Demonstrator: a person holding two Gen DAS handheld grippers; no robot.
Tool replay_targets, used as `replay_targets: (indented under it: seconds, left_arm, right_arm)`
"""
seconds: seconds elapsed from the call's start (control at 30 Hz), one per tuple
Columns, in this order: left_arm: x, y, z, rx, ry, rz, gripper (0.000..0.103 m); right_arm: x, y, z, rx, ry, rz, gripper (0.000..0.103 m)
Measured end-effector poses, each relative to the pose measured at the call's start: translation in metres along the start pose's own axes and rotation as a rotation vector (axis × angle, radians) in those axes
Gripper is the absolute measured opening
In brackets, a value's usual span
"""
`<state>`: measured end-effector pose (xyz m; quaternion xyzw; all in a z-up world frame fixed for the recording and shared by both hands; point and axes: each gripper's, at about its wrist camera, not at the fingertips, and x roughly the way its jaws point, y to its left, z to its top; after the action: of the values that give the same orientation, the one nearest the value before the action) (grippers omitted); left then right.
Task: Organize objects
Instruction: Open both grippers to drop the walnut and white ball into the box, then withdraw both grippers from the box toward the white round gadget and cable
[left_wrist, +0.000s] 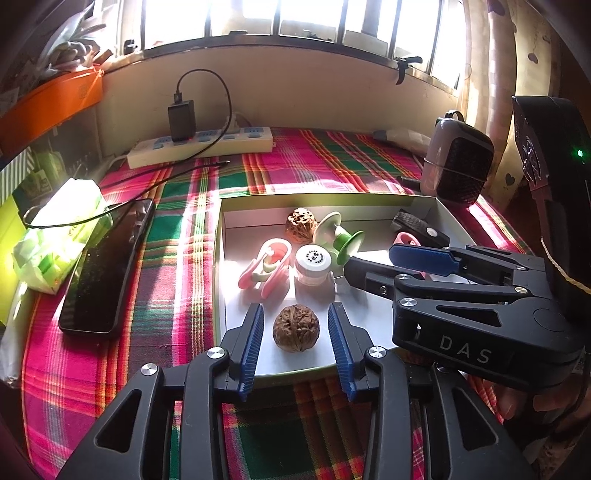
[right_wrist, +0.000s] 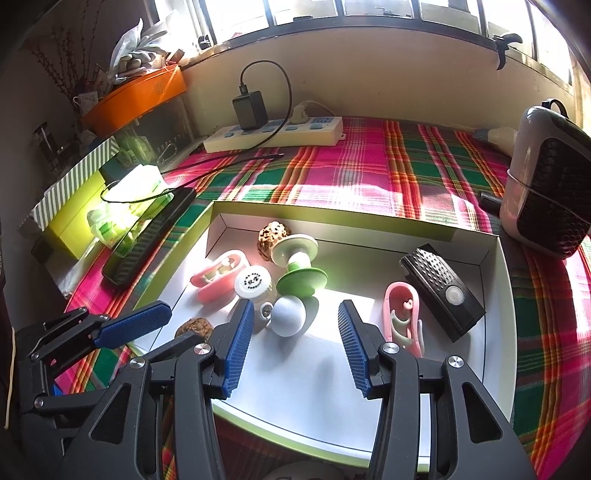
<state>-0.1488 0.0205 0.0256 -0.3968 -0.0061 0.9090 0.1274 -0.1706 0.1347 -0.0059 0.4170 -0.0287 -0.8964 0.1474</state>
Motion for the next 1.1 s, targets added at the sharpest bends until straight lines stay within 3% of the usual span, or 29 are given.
replay_targets:
  seconds: [1.03, 1.1]
  left_arm:
    - [-0.045, 0.02, -0.021, 0.011, -0.044, -0.017, 0.035]
    - [-0.046, 0.004, -0.025, 0.016, -0.04, -0.019, 0.035]
  right_arm:
    - [-0.064, 0.007, -0.034, -0.012, -0.084, -0.026, 0.049]
    - [-0.066, 0.008, -0.038, -0.011, -0.085, -0.028, 0.049]
